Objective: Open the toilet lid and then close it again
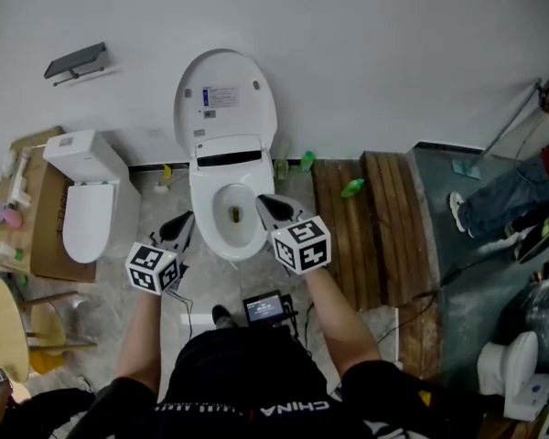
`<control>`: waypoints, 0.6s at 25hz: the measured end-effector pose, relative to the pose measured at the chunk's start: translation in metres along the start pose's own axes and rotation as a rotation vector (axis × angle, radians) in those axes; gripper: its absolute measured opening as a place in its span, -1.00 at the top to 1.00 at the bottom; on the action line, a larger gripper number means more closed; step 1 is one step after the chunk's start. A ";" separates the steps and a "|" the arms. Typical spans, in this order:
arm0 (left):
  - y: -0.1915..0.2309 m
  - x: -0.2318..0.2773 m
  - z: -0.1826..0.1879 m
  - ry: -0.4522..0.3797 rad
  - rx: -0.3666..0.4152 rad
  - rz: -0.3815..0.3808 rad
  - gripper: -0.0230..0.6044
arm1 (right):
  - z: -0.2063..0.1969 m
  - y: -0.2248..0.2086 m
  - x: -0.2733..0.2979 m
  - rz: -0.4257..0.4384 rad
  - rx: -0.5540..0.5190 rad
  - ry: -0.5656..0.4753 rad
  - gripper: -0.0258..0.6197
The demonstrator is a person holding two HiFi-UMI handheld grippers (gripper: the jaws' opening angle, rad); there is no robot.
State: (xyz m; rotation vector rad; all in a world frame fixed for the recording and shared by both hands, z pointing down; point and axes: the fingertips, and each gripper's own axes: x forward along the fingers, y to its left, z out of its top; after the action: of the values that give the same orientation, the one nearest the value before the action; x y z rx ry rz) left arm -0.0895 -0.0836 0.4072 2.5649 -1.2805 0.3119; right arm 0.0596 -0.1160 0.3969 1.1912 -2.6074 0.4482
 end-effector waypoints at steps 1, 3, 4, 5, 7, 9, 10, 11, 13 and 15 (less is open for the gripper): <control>0.000 0.001 0.001 -0.003 -0.008 -0.001 0.90 | 0.000 -0.001 0.000 0.001 -0.001 0.001 0.88; -0.001 0.003 0.002 -0.011 -0.021 -0.004 0.90 | -0.001 -0.004 -0.001 0.006 -0.006 -0.001 0.88; -0.002 0.004 0.004 -0.015 -0.026 -0.004 0.90 | -0.001 -0.006 -0.003 0.009 -0.011 -0.001 0.87; -0.004 0.006 0.005 -0.020 -0.029 -0.003 0.90 | -0.002 -0.009 -0.004 0.011 -0.016 0.000 0.88; -0.006 0.012 0.009 -0.028 -0.025 0.008 0.90 | -0.002 -0.019 -0.008 0.014 -0.021 0.002 0.87; -0.010 0.020 0.013 -0.030 -0.013 0.022 0.90 | -0.003 -0.032 -0.013 0.023 -0.008 -0.001 0.87; -0.013 0.025 0.015 -0.029 -0.006 0.027 0.90 | -0.003 -0.039 -0.015 0.030 0.004 -0.004 0.87; -0.015 0.030 0.017 -0.028 0.002 0.031 0.90 | -0.003 -0.046 -0.017 0.037 0.017 -0.007 0.87; -0.016 0.037 0.022 -0.025 0.025 0.040 0.89 | -0.002 -0.057 -0.016 0.047 0.039 -0.017 0.87; -0.010 0.040 0.029 -0.026 0.039 0.056 0.89 | 0.001 -0.061 -0.011 0.058 0.044 -0.023 0.87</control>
State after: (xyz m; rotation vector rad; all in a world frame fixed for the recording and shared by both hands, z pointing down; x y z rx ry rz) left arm -0.0555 -0.1172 0.3906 2.5770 -1.3700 0.3180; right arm 0.1130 -0.1469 0.4028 1.1433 -2.6709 0.5083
